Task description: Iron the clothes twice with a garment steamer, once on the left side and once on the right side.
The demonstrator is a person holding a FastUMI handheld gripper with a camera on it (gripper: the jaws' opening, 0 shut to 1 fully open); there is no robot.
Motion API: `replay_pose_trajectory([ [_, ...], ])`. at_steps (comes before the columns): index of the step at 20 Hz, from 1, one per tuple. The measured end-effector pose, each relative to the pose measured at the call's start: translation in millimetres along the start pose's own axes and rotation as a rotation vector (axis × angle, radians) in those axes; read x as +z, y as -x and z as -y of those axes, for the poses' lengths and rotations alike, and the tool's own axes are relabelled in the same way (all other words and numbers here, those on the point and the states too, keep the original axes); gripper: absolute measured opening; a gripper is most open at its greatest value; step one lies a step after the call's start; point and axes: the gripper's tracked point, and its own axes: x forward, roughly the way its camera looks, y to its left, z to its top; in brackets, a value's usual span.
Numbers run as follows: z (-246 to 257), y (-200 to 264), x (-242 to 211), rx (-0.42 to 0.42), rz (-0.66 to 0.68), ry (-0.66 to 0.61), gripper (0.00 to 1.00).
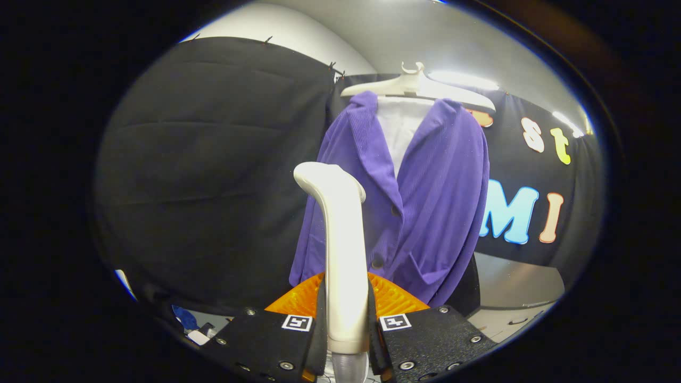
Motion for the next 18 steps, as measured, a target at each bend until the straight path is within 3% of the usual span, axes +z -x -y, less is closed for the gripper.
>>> replay_pose_trajectory([
  [7, 8, -41, 72, -0.087, 0.176, 0.083, 0.32],
  [11, 9, -51, 64, -0.111, 0.158, 0.109, 0.32],
  [18, 2, -63, 10, -0.086, 0.074, 0.111, 0.32],
])
